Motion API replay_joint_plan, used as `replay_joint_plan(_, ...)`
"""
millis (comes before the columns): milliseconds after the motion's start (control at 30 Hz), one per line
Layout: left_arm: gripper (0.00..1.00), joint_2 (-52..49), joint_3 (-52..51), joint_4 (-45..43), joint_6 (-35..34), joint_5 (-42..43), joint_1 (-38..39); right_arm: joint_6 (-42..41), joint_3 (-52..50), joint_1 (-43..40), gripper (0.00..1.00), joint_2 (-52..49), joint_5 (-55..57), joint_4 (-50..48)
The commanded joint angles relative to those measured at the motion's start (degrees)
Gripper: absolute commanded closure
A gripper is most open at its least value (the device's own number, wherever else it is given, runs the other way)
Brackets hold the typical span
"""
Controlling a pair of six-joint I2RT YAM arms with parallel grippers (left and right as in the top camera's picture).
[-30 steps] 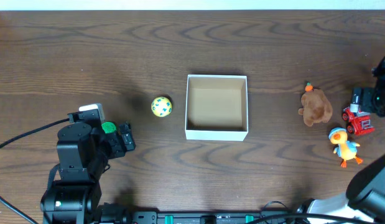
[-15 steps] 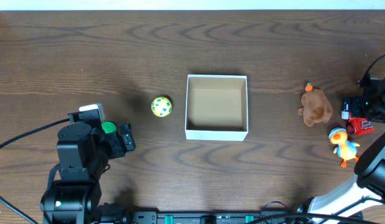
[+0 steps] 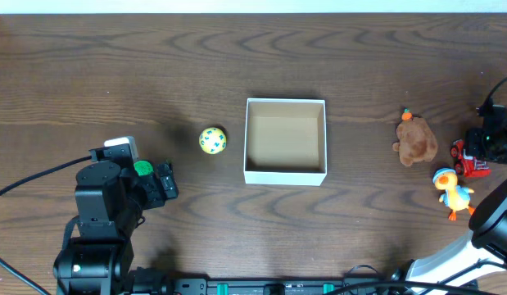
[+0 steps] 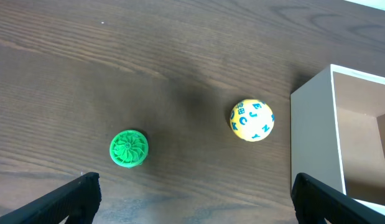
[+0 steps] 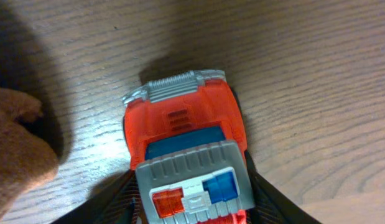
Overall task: Pack container
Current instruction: 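Reach the right gripper to the red toy fire truck and grasp it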
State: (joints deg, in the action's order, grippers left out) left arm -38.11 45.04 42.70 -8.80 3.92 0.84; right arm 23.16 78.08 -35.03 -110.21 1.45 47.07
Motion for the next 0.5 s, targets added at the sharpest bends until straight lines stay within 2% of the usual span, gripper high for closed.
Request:
replay_joint_plan(0,0.02,0.0,1.1,0.1,-0.1,0.1,-0.2,-0.4,0.9,-0.3,0.56,0.0,-0.9,0.1)
replay_joint_plan(133,0.02,0.0,1.1,0.1,-0.1,0.1,-0.2,-0.4,0.9,-0.3,0.63,0.0,-2.6,0.0)
replay_joint_plan(333,0.02,0.0,1.1,0.1,-0.1,0.1,-0.2,-0.4,0.9,-0.3,0.66,0.0,-3.5,0.0)
replay_joint_plan(467,0.02,0.0,1.1,0.1,-0.1,0.1,-0.2,-2.0,0.9,-0.2,0.72,0.0,-5.1,-0.3)
